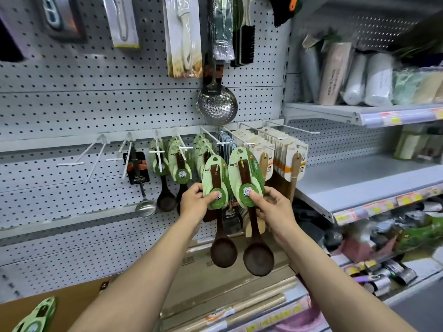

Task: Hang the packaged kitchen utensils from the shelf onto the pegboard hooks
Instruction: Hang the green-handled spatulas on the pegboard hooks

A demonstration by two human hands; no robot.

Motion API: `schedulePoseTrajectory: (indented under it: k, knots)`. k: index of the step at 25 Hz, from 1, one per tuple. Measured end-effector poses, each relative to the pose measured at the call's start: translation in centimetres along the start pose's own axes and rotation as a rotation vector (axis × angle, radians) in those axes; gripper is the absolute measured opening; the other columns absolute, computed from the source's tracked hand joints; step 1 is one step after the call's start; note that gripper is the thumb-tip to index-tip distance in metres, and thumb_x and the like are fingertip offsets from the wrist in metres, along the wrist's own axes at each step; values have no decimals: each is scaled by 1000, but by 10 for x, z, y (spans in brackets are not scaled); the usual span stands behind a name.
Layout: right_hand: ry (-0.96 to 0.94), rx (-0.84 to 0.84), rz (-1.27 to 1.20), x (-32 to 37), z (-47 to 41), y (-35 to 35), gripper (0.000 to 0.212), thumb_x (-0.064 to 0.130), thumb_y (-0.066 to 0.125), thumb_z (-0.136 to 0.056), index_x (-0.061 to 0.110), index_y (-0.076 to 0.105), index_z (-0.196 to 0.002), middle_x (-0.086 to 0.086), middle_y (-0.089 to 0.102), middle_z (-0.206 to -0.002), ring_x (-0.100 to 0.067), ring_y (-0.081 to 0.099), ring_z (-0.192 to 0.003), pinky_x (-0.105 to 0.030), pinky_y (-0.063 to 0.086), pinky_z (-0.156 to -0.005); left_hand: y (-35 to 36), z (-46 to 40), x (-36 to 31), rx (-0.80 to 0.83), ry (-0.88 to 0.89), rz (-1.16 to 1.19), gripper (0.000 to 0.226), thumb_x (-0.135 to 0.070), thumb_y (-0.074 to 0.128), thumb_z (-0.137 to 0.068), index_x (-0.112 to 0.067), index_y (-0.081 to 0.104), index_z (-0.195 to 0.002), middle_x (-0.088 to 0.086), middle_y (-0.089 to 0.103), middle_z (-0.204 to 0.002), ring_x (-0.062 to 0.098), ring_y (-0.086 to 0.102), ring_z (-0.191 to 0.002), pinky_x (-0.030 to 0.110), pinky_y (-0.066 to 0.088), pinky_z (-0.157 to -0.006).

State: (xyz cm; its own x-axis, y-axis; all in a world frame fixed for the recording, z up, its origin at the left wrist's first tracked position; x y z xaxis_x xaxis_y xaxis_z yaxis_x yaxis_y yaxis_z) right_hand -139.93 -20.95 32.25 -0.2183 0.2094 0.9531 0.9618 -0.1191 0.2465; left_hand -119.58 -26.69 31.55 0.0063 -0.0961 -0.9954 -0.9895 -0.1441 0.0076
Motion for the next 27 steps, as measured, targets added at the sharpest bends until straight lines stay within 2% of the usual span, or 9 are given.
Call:
schedulePoseTrajectory:
  k: [3,7,10,12,14,17,22,27]
  knots:
    - [8,19,-34,-5,-8,7,24,16,76,-85,7,69,-106,-9,78,-98,-18,75,-88,-27,58,-71,-7,6,0,3,29,54,20,-5,77,-79,-10,65,-94,4,76,-92,12,72,-79,20,56,-63]
    - [31,50,-26,-11,-14,22,28,19,78,-84,9,69,-109,-8,78,-100,-22,74,-94,-35,59,-82,-29,13,1,-27,43,93,20,-2,75,-79,-9,63,-95,3,75,-91,13,72,-77,21,56,-60]
    - [43,73,-34,-15,-17,33,30,20,78,-84,7,69,-109,-11,77,-101,-31,72,-102,-46,56,-92,-47,14,2,-54,50,107,21,-4,75,-80,-8,64,-96,4,76,-92,19,73,-81,26,57,-59]
    - [42,91,-32,-17,-18,39,30,21,79,-83,7,69,-108,-12,77,-101,-37,70,-104,-51,54,-95,-57,14,2,-76,49,115,21,-4,75,-79,-9,64,-97,4,76,-93,19,74,-82,30,58,-63]
    - [46,104,-28,-18,-18,45,28,21,79,-83,9,69,-106,-10,77,-100,-32,72,-101,-48,56,-93,-64,14,1,-90,49,113,21,-2,75,-79,-9,64,-96,5,76,-92,17,74,-82,29,59,-67]
    - [48,115,-27,-20,-17,53,23,21,78,-84,14,70,-104,-6,78,-96,-18,72,-92,-35,56,-82,-67,11,-3,-94,38,99,20,0,74,-80,-7,64,-95,2,76,-87,12,73,-74,22,57,-61]
    - [56,132,-47,-20,-17,59,18,20,76,-85,16,70,-101,-1,78,-91,-7,72,-82,-19,53,-63,-66,2,-2,-70,24,87,21,-2,75,-79,-11,65,-95,-1,77,-86,13,74,-78,25,58,-64]
    - [73,121,-47,-25,-20,63,23,22,78,-84,15,70,-105,-3,78,-96,-9,73,-86,-20,53,-65,-67,-11,4,-75,16,139,23,-2,75,-79,-9,64,-98,4,76,-92,17,74,-82,24,57,-64]
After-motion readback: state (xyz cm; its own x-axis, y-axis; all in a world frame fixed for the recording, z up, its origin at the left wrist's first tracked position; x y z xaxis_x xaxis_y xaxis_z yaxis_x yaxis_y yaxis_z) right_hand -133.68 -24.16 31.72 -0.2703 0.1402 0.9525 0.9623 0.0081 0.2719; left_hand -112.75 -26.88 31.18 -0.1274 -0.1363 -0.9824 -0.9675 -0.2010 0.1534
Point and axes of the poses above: each hand's wrist, its own z-axis away from the middle knuckle, its own y-axis out of the palm, x = y × z, the point moved 4 cm from there along -z, towards the middle knuckle
